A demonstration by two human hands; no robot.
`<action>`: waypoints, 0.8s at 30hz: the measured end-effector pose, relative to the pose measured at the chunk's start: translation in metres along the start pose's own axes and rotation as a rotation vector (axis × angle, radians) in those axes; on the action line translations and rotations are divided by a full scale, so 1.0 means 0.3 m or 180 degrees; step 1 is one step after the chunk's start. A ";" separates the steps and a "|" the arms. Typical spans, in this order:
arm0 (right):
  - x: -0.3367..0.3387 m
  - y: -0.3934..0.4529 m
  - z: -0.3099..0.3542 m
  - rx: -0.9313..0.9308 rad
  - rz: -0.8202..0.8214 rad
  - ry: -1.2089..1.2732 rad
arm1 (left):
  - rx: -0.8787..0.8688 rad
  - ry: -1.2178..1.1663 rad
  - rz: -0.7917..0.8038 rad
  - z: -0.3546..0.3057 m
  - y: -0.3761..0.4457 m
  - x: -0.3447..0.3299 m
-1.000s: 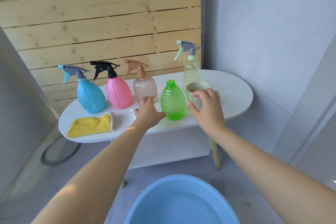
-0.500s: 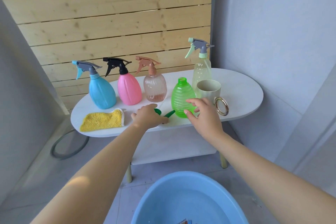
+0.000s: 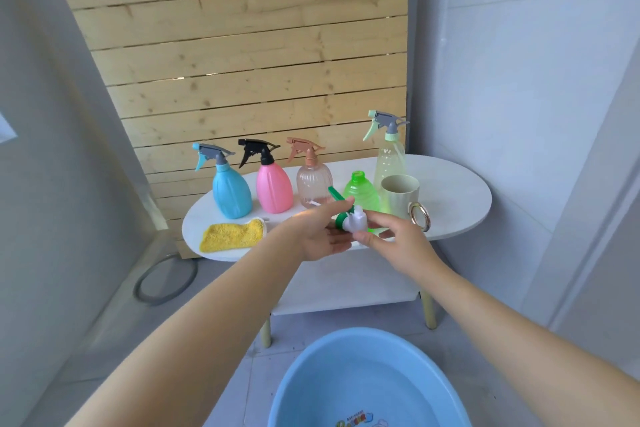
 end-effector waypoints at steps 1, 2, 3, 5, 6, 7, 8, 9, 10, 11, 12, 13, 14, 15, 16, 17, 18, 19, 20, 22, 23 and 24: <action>0.018 -0.003 0.017 0.0014 -0.0069 0.0035 | -0.0017 -0.0073 -0.0001 -0.007 -0.015 -0.019; 0.037 -0.003 0.031 0.0027 -0.0151 0.0037 | -0.0046 -0.0136 -0.0004 -0.017 -0.029 -0.039; 0.056 -0.002 0.043 0.0031 -0.0251 0.0019 | -0.0075 -0.0180 0.0016 -0.025 -0.037 -0.058; 0.108 0.008 0.069 0.0020 -0.0548 -0.0175 | -0.0149 -0.0171 0.0080 -0.051 -0.048 -0.093; 0.140 0.015 0.082 0.0024 -0.0739 -0.0315 | -0.0176 -0.0155 0.0101 -0.064 -0.054 -0.106; 0.173 0.026 0.096 0.0002 -0.0922 -0.0426 | -0.0186 -0.0135 0.0098 -0.074 -0.056 -0.113; 0.212 0.040 0.108 -0.0040 -0.1103 -0.0509 | -0.0184 -0.0088 0.0050 -0.081 -0.054 -0.112; 0.252 0.060 0.121 -0.0109 -0.1256 -0.0590 | -0.0211 0.0030 -0.0060 -0.089 -0.049 -0.107; 0.288 0.080 0.132 -0.0172 -0.1366 -0.0661 | -0.0269 0.0222 -0.0216 -0.096 -0.043 -0.096; 0.323 0.108 0.146 -0.0197 -0.1435 -0.0727 | -0.0356 0.0445 -0.0405 -0.106 -0.032 -0.081; 0.353 0.137 0.158 -0.0203 -0.1456 -0.0805 | -0.0438 0.0669 -0.0627 -0.116 -0.020 -0.065; 0.377 0.167 0.172 -0.0197 -0.1449 -0.0910 | -0.0533 0.0898 -0.0851 -0.127 -0.009 -0.047; 0.399 0.197 0.184 -0.0197 -0.1427 -0.1027 | -0.0636 0.1119 -0.1042 -0.141 0.005 -0.030; 0.417 0.226 0.194 -0.0194 -0.1415 -0.1159 | -0.0706 0.1356 -0.1201 -0.154 0.015 -0.016; 0.433 0.252 0.207 -0.0172 -0.1406 -0.1287 | -0.0767 0.1619 -0.1341 -0.169 0.023 -0.010; 0.439 0.275 0.221 -0.0122 -0.1371 -0.1387 | -0.0854 0.1834 -0.1469 -0.184 0.020 -0.003; 0.438 0.295 0.235 -0.0055 -0.1326 -0.1432 | -0.0951 0.1959 -0.1577 -0.197 0.019 0.005; 0.438 0.312 0.244 0.0009 -0.1305 -0.1449 | -0.1065 0.2023 -0.1636 -0.211 0.031 0.008; 0.436 0.325 0.253 0.0059 -0.1300 -0.1424 | -0.1181 0.2023 -0.1663 -0.225 0.043 0.011; 0.439 0.344 0.260 0.0114 -0.1397 -0.1293 | -0.1387 0.1899 -0.1672 -0.241 0.067 0.010; 0.443 0.354 0.259 0.0128 -0.1473 -0.1239 | -0.1460 0.1834 -0.1652 -0.250 0.085 0.009; 0.448 0.360 0.267 0.0152 -0.1537 -0.1226 | -0.1520 0.1765 -0.1625 -0.260 0.100 0.008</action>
Point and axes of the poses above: each hand's wrist, its own y-axis towards the middle knuckle, its own x-axis out of the back of the hand, z = x × y, the point moved 9 cm from there along y, towards the middle knuckle, and after that the axes turned 5 degrees about x, right-handed, at the moved point
